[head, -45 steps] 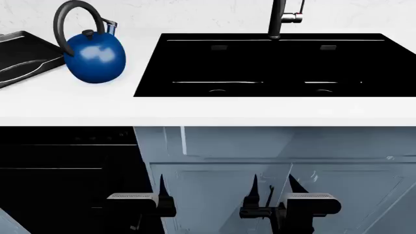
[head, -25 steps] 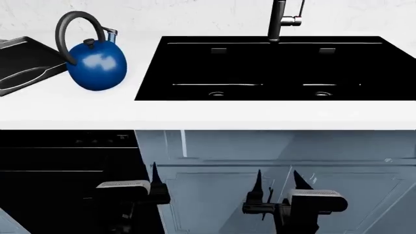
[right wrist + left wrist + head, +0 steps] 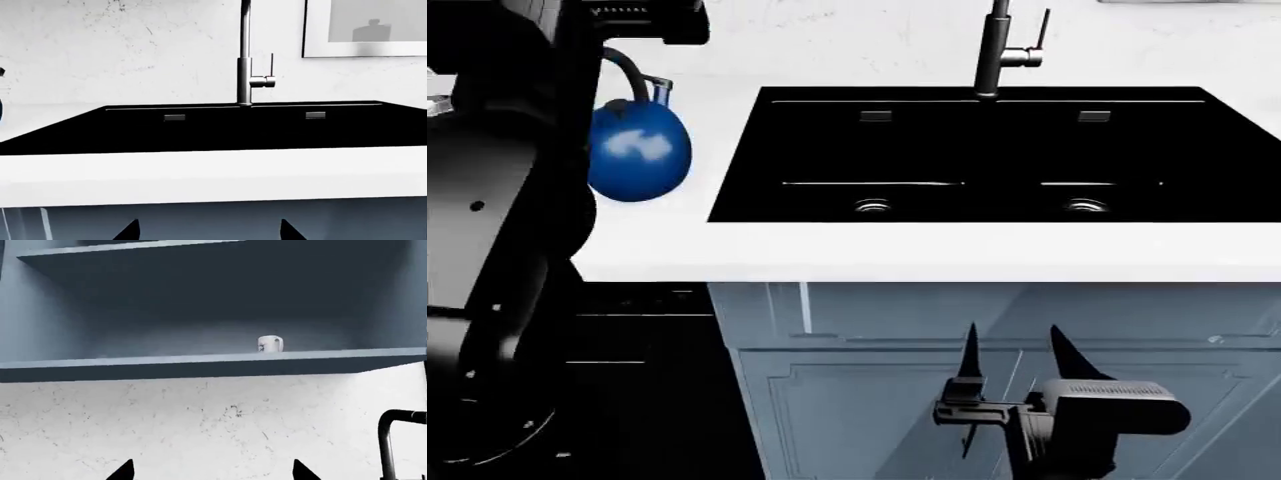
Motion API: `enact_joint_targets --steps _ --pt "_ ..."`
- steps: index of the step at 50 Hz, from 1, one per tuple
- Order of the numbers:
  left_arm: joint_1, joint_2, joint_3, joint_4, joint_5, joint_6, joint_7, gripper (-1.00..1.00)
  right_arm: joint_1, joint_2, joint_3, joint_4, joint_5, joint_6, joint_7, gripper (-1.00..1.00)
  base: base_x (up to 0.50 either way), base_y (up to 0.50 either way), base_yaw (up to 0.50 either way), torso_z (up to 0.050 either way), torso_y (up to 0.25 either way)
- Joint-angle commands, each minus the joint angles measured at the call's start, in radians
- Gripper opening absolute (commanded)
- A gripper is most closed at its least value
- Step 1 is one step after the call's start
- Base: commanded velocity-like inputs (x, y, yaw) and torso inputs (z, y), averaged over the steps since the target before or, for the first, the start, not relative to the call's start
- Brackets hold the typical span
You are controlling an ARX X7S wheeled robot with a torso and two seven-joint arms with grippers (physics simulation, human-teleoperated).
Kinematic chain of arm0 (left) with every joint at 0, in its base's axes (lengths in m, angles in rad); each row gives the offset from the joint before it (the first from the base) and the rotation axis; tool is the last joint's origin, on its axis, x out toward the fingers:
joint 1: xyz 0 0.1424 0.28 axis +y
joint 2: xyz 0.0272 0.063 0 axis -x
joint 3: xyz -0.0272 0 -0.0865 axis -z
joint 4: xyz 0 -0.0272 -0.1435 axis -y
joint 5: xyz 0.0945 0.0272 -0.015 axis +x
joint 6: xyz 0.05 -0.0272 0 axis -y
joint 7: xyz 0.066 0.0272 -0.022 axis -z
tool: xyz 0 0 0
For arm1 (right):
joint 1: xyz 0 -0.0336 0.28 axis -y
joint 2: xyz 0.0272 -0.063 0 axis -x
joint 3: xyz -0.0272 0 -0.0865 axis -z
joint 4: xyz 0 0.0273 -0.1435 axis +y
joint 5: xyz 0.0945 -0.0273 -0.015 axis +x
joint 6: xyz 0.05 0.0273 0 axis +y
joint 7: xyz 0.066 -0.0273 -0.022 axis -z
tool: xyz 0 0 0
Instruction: Pick the kettle from the counter and place it on the tray. Then pick the mug from the cabinet and place it on the tray. Then close the cabinet doors.
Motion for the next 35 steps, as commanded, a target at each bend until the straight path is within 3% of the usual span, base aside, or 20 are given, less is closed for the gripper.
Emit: enact_joint_targets --steps 1,12,19,24,25,27,29,32,35 --pt "-0.770 0.044 0.063 -0.399 0.010 -0.205 -0.027 1.00 -0.018 0.028 -0.003 -0.149 0.025 0.080 0.023 1.00 0.00 0.00 0.00 0.050 0.004" --pt "-1.270 0.115 0.125 -1.284 0.063 0.125 -0.031 1.00 -0.034 0.058 -0.023 -0.304 0.013 0.164 0.049 1.00 0.00 0.00 0.00 0.050 0.005" --pt "-1.280 0.134 0.081 -1.285 0.113 0.052 -0.021 1.00 0.011 0.084 -0.019 -0.467 -0.002 0.311 0.077 1.00 0.00 0.00 0.00 0.050 0.006" --pt "-1.280 0.134 0.093 -1.288 0.087 0.000 -0.021 1.00 0.196 0.119 0.016 -0.686 0.041 0.648 0.084 1.00 0.00 0.00 0.00 0.050 0.005" --pt "-1.280 0.134 0.105 -1.291 0.083 -0.010 -0.012 1.00 0.264 0.181 0.008 -0.700 0.114 0.698 0.138 1.00 0.00 0.00 0.00 0.050 0.004" --pt "-1.280 0.134 0.105 -1.296 0.067 -0.030 -0.016 1.00 0.442 0.455 -0.054 -0.700 0.414 0.717 0.438 1.00 0.00 0.00 0.00 0.050 0.006" --pt "-1.280 0.134 0.117 -1.300 0.057 -0.043 -0.010 1.00 0.658 0.620 -0.100 -0.700 0.714 0.727 0.738 1.00 0.00 0.00 0.00 0.025 0.001" --pt "-1.280 0.134 0.121 -1.304 0.048 -0.046 -0.021 1.00 0.884 0.663 -0.072 -0.679 1.144 0.811 0.909 1.00 0.00 0.00 0.00 0.000 0.000" --pt "-1.280 0.134 0.133 -1.299 0.045 -0.049 -0.019 1.00 1.017 0.682 -0.069 -0.645 1.290 0.842 0.983 1.00 0.00 0.00 0.00 0.000 0.000"
